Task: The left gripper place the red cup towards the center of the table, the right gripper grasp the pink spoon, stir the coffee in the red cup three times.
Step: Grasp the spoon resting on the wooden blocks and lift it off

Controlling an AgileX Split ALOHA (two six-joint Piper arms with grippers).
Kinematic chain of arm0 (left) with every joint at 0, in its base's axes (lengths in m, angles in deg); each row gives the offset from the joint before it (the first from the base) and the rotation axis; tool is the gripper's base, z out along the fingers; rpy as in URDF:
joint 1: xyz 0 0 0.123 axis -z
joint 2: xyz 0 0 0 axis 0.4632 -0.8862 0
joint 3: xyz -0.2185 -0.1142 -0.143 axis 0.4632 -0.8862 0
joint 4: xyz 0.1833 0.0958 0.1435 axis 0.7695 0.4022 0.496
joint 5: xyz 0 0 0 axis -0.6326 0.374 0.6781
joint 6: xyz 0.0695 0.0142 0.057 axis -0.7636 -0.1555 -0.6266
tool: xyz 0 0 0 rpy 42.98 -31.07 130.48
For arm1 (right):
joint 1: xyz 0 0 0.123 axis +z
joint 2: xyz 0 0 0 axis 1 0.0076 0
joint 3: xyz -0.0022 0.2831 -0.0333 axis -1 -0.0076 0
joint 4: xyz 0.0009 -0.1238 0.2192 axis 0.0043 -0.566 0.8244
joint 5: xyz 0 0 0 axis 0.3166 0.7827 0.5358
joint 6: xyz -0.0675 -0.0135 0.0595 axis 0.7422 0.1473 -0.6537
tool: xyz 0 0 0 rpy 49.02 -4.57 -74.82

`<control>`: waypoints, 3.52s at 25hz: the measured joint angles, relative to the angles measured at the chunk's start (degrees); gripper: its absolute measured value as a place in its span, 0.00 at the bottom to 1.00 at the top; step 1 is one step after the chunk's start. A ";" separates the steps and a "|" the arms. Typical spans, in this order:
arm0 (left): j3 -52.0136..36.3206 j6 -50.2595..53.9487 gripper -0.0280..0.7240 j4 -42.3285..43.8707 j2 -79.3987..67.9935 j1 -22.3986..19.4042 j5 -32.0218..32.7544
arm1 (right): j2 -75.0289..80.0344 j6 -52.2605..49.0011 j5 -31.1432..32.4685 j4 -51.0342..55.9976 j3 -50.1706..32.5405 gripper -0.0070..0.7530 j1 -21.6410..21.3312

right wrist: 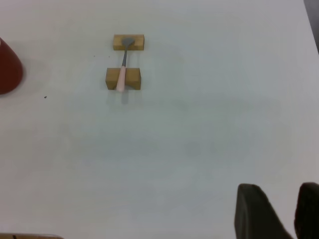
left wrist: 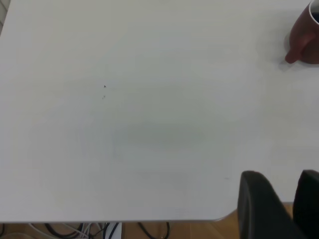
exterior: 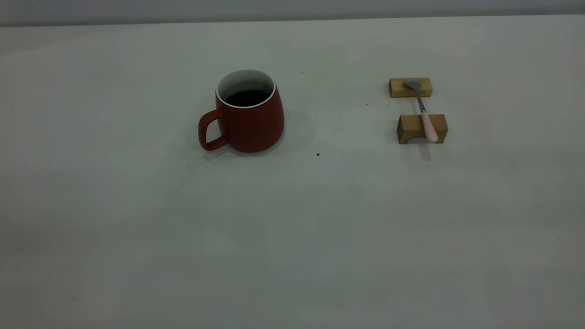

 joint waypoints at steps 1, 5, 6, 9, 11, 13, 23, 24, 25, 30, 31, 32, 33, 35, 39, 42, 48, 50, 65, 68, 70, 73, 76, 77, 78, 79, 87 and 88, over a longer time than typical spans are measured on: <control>0.00 0.00 0.36 0.00 0.00 0.00 0.00 | 0.00 0.00 0.00 0.00 0.00 0.32 0.00; 0.00 0.00 0.36 0.00 0.00 0.00 0.00 | 0.00 0.00 -0.07 2.30 0.00 0.32 0.00; 0.00 0.00 0.36 0.00 0.00 0.00 0.00 | 0.00 0.00 -0.29 2.91 0.00 0.32 0.00; 0.00 0.00 0.36 0.00 0.00 0.00 0.00 | 2.47 -0.05 -0.57 3.48 1.03 0.33 0.00; 0.00 0.00 0.36 0.00 0.00 0.00 0.00 | 7.55 -0.05 -1.45 3.42 2.79 0.38 0.00; 0.00 0.00 0.36 0.00 0.00 0.00 -0.05 | 15.81 -0.05 -4.68 3.31 4.91 0.47 0.00; 0.00 0.00 0.36 0.00 0.00 0.00 -0.05 | 65.24 2.55 -23.50 3.93 16.60 0.90 0.00; 0.00 0.00 0.36 0.00 0.00 0.00 -0.05 | 70.32 4.27 -24.37 4.88 17.98 0.90 0.00; 0.00 0.00 0.36 0.00 0.00 0.00 -0.05 | 74.45 5.98 -25.03 6.35 19.79 0.90 0.00; 0.00 0.00 0.36 0.00 0.00 0.00 -0.05 | 95.68 15.42 -25.78 13.53 29.84 0.90 0.77; 0.00 0.00 0.36 0.00 0.00 0.00 -0.05 | 99.26 16.39 -25.78 13.94 31.55 0.90 1.50; 0.00 0.00 0.36 0.00 0.00 0.00 -0.05 | 101.98 16.81 -25.78 14.09 33.61 0.90 2.31; 0.00 0.00 0.36 0.00 0.00 0.00 -0.05 | 104.92 17.10 -25.72 14.24 35.57 0.90 3.14; 0.00 0.00 0.36 0.00 0.00 0.00 -0.05 | 109.54 17.10 -25.61 14.22 38.96 0.90 4.63; 0.00 0.00 0.36 0.00 0.00 0.00 -0.05 | 117.61 15.50 -25.43 13.13 44.94 0.90 8.35; 0.00 0.00 0.36 0.00 0.00 0.00 -0.05 | 122.71 14.03 -25.30 12.31 48.53 0.90 11.07; 0.00 -0.04 0.36 0.00 0.00 0.00 -0.05 | 125.89 12.70 -25.55 12.07 52.00 0.90 13.55; 0.00 -0.04 0.36 0.00 0.00 0.00 -0.05 | 126.56 12.51 -26.14 12.07 52.01 0.89 13.55; 0.00 -0.04 0.36 0.00 0.00 0.00 -0.05 | 130.77 8.98 -32.71 8.00 52.01 0.88 13.55; 0.00 -0.04 0.36 0.00 0.00 0.00 -0.05 | 130.77 7.56 -32.78 6.45 52.01 0.88 13.55; 0.00 -0.04 0.36 0.00 0.00 0.00 -0.05 | 130.77 7.16 -32.84 6.13 52.01 0.87 13.55; 0.00 -0.04 0.36 0.00 0.00 0.00 -0.05 | 130.77 7.04 -33.22 6.02 52.01 0.86 13.55; 0.00 -0.04 0.36 0.00 0.00 0.00 -0.05 | 130.84 7.04 -33.89 6.02 52.01 0.86 13.55; 0.00 -0.04 0.36 0.00 0.00 0.00 -0.05 | 131.06 7.04 -34.02 6.02 52.01 0.86 13.55; 0.00 -0.04 0.36 0.00 0.00 0.00 -0.05 | 131.29 7.04 -34.16 6.02 52.01 0.86 13.55; 0.00 -0.04 0.36 0.00 0.00 0.00 -0.05 | 131.67 7.04 -34.28 6.02 52.01 0.86 13.55; 0.00 -0.04 0.36 0.00 0.00 0.00 -0.05 | 134.33 6.84 -35.83 6.17 52.01 0.84 13.55; 0.00 -0.04 0.36 0.00 0.00 0.00 -0.05 | 134.54 6.62 -36.20 6.17 52.01 0.83 13.55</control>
